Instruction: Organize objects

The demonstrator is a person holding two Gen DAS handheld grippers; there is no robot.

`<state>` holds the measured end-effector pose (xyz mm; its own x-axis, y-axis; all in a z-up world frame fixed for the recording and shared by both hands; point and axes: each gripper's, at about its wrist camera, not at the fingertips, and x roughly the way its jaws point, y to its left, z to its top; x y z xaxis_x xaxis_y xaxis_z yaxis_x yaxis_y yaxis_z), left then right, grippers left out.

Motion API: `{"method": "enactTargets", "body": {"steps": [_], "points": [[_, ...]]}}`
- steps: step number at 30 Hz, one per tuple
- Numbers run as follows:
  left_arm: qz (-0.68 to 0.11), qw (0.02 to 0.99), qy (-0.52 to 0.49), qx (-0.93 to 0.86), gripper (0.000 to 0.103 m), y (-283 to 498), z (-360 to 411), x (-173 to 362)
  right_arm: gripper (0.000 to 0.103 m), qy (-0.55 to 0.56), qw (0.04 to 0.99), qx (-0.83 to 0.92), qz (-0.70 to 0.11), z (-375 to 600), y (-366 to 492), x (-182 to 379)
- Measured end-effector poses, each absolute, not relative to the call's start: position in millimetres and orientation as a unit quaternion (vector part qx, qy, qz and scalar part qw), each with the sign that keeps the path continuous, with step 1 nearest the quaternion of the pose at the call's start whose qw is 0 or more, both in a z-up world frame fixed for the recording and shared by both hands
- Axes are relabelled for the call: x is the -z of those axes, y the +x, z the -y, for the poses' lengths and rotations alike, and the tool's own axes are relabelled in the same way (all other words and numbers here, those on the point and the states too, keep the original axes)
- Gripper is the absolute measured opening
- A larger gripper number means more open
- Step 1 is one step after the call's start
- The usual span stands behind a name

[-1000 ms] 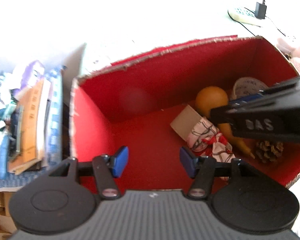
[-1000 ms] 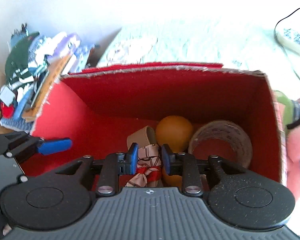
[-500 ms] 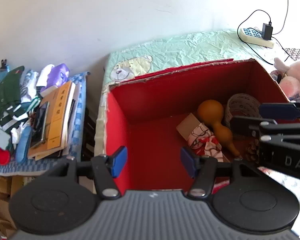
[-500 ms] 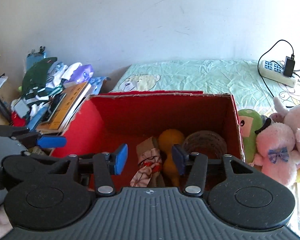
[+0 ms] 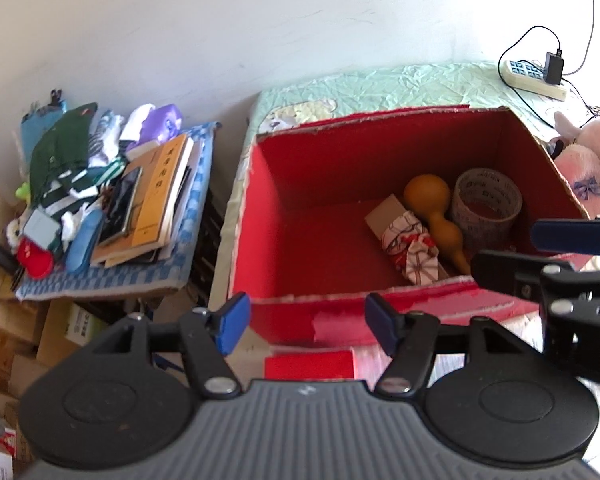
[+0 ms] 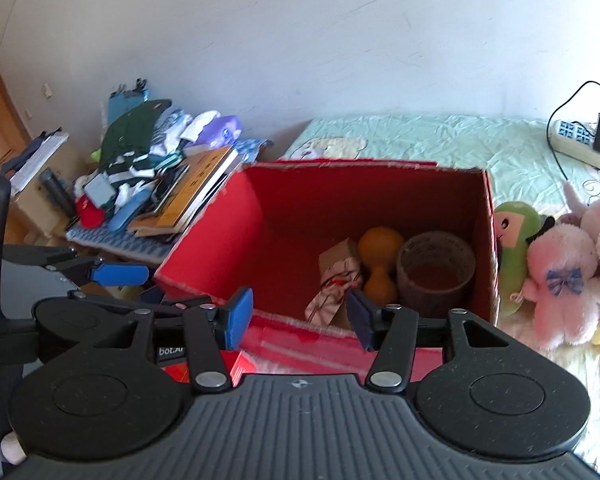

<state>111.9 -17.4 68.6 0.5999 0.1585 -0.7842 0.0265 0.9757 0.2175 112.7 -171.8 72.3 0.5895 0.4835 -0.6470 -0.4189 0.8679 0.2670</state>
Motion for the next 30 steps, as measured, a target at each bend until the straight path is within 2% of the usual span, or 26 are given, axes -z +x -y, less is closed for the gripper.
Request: {"method": "enactTargets", "body": {"steps": [20,25,30], "points": [[-0.509,0.853,0.091,-0.072,0.069,97.9,4.5,-16.5,0.055,0.055,0.831,-0.278,-0.479,154.3,117.1,-16.5],[-0.524,0.844,0.099,-0.054,0.076,100.6,-4.0,-0.5,0.056,0.062,0.820,-0.271,-0.501,150.6,120.4,-3.3],[-0.539,0.837,0.094,-0.036,0.078,102.8,-16.1,13.4,0.057,0.100,0.807,-0.258,-0.521,150.2,128.3,5.4]]}}
